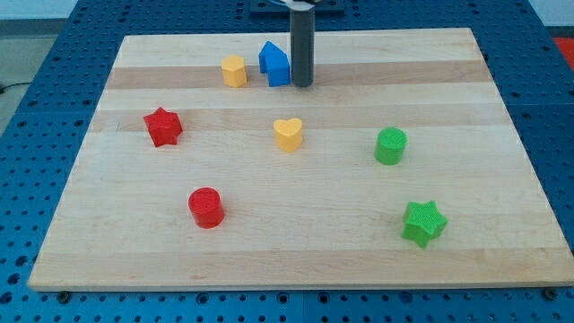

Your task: Push blue cube diagonally above yellow heart

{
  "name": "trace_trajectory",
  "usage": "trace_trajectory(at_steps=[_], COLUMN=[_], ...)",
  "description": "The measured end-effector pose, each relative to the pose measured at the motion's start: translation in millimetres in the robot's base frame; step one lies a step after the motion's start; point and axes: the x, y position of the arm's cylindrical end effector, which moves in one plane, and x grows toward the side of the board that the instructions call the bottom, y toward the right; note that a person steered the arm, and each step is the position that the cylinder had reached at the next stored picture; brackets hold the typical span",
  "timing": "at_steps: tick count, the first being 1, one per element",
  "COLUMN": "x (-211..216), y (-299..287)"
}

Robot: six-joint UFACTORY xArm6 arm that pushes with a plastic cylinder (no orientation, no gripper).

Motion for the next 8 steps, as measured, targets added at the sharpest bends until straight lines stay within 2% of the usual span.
trace_trajectory(at_steps=[1, 2, 4, 6, 8], x=[-29, -49, 12, 21, 25], y=[13, -21, -101, -25, 15])
